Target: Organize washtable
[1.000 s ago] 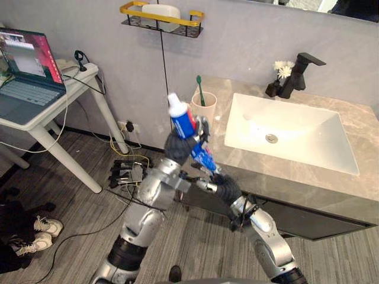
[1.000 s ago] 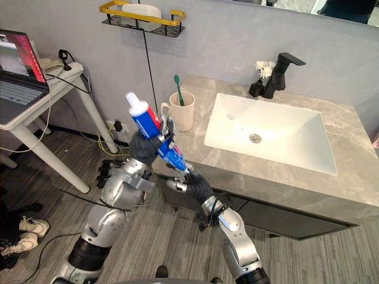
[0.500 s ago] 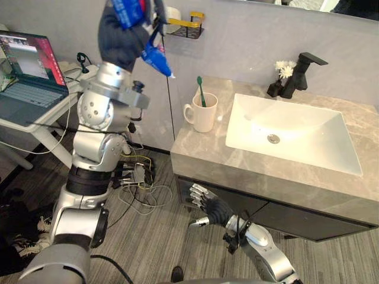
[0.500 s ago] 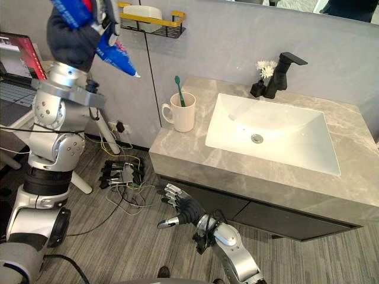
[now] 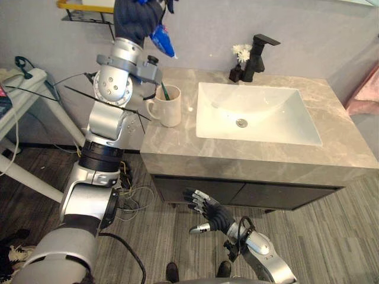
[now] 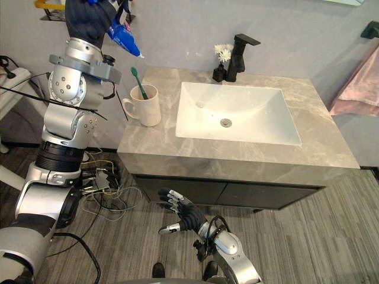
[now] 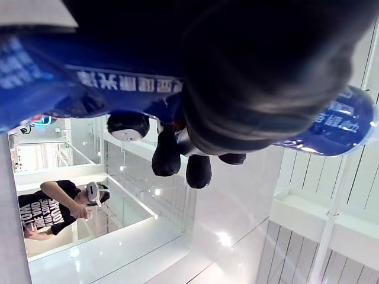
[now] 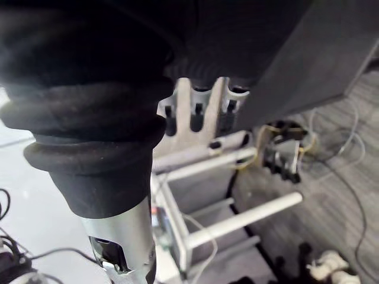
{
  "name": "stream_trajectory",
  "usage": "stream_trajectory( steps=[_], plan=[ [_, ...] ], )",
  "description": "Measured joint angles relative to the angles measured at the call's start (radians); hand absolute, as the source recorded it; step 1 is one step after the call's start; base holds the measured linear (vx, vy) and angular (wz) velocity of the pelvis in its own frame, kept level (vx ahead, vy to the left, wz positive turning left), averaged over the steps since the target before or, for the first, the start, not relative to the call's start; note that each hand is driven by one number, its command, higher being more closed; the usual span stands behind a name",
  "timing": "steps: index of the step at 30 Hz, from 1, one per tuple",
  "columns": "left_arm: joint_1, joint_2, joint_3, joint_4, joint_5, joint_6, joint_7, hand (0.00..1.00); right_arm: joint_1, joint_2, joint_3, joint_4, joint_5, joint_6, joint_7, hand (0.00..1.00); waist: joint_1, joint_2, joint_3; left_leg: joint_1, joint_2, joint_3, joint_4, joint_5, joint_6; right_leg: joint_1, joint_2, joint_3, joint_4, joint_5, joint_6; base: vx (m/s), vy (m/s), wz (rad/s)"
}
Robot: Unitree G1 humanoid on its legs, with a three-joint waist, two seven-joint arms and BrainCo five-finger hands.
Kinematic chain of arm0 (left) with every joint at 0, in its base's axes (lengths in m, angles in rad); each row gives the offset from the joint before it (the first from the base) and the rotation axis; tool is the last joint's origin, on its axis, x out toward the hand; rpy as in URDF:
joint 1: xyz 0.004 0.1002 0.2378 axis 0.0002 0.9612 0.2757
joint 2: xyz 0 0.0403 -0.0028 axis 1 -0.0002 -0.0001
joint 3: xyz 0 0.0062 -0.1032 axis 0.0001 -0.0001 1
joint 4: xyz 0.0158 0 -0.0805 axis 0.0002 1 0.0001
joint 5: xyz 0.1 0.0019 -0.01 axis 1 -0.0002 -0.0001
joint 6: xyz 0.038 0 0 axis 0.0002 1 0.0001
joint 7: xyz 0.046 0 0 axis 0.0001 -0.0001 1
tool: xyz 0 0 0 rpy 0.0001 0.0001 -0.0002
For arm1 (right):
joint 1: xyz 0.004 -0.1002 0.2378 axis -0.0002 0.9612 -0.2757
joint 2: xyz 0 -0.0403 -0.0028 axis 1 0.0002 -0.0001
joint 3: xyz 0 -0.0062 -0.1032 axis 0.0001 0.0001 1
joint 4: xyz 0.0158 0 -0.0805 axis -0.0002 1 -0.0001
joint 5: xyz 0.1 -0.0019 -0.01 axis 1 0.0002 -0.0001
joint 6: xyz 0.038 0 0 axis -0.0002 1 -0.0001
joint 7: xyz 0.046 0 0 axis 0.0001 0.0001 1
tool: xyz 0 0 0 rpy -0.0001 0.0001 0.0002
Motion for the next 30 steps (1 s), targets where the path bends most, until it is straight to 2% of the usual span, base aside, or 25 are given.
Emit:
stream_trajectory(
  steps=[4, 11, 15, 30],
  plan=[
    [0.000, 0.000, 0.002, 0.004, -0.001, -0.001, 0.013, 1.00, 0.019, 0.003, -0.020, 0.000, 0.000, -0.004, -0.016, 0.00, -0.006, -0.019, 0.020, -0.012, 0.004, 0.021, -0.001, 0.000, 0.000, -0.022, 0.009, 0.021, 0.000, 0.006, -0.003, 0.01, -0.001, -0.16],
    [-0.001, -0.013, 0.003, 0.011, -0.002, 0.000, 0.015, 1.00, 0.034, 0.019, -0.040, -0.001, -0.009, -0.007, -0.019, 0.00, -0.020, -0.026, 0.035, -0.024, 0.003, 0.025, 0.000, 0.000, 0.000, -0.037, 0.010, 0.026, 0.000, 0.007, -0.002, 0.05, 0.015, -0.02],
    [-0.038, -0.019, 0.004, 0.039, -0.035, 0.000, 0.023, 1.00, 0.030, 0.021, -0.042, -0.019, -0.009, -0.012, -0.019, 0.00, -0.018, -0.040, 0.075, -0.030, 0.003, 0.019, 0.000, 0.000, 0.001, -0.039, 0.008, 0.024, -0.001, 0.009, -0.002, 0.01, 0.020, 0.04],
    [-0.057, -0.041, 0.030, 0.100, -0.050, 0.002, 0.056, 1.00, 0.058, 0.034, -0.097, -0.056, -0.007, -0.014, -0.049, 0.00, -0.019, -0.042, 0.128, -0.064, 0.007, 0.016, 0.003, -0.004, 0.007, -0.072, 0.008, 0.023, -0.005, 0.053, -0.008, 0.03, 0.032, 0.00]
  ],
)
